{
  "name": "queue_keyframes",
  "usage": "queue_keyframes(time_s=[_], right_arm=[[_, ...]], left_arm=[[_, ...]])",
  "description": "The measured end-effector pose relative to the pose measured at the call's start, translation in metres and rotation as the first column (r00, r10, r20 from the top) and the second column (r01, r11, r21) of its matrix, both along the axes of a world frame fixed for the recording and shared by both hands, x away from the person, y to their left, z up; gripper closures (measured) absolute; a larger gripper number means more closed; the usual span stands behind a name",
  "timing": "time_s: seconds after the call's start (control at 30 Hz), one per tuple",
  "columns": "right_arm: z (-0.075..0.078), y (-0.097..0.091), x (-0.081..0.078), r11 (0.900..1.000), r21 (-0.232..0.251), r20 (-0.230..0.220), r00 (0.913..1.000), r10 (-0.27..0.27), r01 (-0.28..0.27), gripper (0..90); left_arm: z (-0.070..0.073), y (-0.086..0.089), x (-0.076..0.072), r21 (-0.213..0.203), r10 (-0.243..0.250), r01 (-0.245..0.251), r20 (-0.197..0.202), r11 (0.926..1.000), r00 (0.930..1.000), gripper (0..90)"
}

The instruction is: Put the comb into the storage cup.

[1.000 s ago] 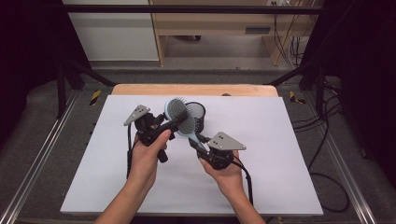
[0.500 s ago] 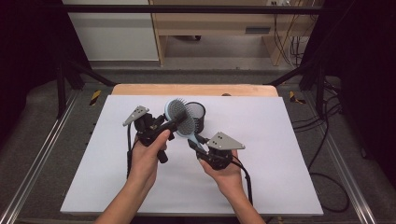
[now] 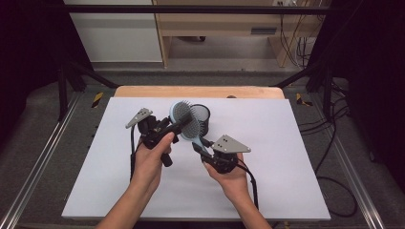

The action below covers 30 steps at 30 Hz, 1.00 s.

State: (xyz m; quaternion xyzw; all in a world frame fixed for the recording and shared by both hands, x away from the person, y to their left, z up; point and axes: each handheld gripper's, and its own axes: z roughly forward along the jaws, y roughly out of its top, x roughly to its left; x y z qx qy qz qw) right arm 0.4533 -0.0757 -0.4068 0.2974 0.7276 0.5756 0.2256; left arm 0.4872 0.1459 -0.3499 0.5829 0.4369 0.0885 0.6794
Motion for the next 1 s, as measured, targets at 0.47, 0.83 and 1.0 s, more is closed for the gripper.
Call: queue_keyframes(time_s=[0.47,0.83,1.0], right_arm=[[-0.005,-0.005,0.005,1.0000,0.001,-0.042,0.9991,-0.002,0.002,69.5],[-0.008,-0.011,0.008,0.9996,0.026,-0.063,0.9980,-0.008,0.009,69.3],[-0.007,-0.015,0.008,0.9991,0.037,-0.073,0.9971,-0.019,0.022,68.3]], left_arm=[[0.001,-0.010,0.003,0.031,-0.033,0.033,0.006,0.9990,0.9994,51.8],[0.003,-0.018,0.009,0.071,-0.082,0.081,0.022,0.9942,0.9964,52.5],[0.006,-0.023,0.011,0.093,-0.106,0.102,0.034,0.9904,0.9938,52.8]])
